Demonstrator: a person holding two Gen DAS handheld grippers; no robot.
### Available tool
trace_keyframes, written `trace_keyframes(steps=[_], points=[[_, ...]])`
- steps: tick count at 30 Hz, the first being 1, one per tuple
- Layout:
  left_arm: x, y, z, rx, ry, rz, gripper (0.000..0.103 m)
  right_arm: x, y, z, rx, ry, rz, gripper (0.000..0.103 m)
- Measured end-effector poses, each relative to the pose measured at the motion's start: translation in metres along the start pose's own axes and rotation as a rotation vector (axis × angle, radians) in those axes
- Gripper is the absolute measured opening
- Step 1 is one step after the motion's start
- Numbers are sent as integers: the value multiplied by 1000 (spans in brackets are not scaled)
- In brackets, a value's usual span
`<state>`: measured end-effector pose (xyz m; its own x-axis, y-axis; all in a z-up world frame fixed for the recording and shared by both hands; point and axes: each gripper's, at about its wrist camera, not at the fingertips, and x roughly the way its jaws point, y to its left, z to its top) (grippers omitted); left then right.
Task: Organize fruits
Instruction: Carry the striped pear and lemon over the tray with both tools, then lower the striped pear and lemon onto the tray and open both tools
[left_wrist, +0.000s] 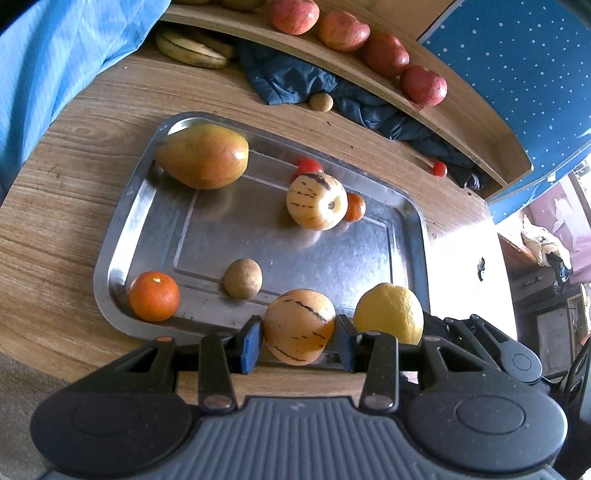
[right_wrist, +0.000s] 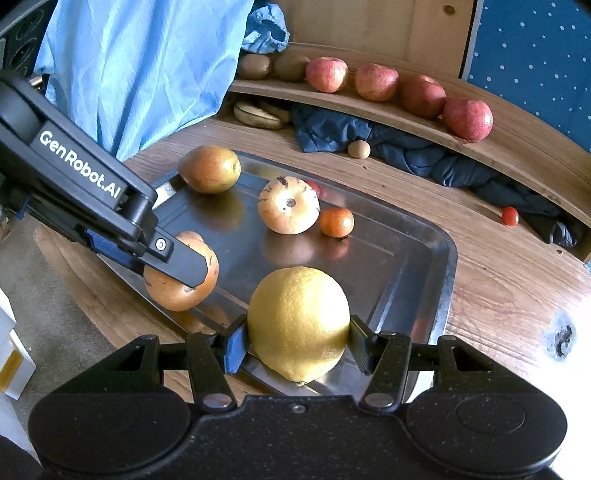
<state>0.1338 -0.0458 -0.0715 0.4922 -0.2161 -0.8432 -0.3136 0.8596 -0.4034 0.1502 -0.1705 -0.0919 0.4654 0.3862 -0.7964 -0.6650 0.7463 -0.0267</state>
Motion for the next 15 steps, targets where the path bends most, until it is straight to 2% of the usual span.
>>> trace_keyframes(steps=[5,10,13,15], points=[[1,-1,0,-6,16,-5,47,-4,-1,-2,5,-13,-13,59],[-1,-1,-1,-5,26,-6,59,-11,-5,-8,29,-14,-21,65],[-7,-3,-2,20,22,-13,72,-21,-7,-13,52,-22,-26,74],[-12,-4,-4,48,27,-19,87,-30,-7,-16,64,-27,-31,80]])
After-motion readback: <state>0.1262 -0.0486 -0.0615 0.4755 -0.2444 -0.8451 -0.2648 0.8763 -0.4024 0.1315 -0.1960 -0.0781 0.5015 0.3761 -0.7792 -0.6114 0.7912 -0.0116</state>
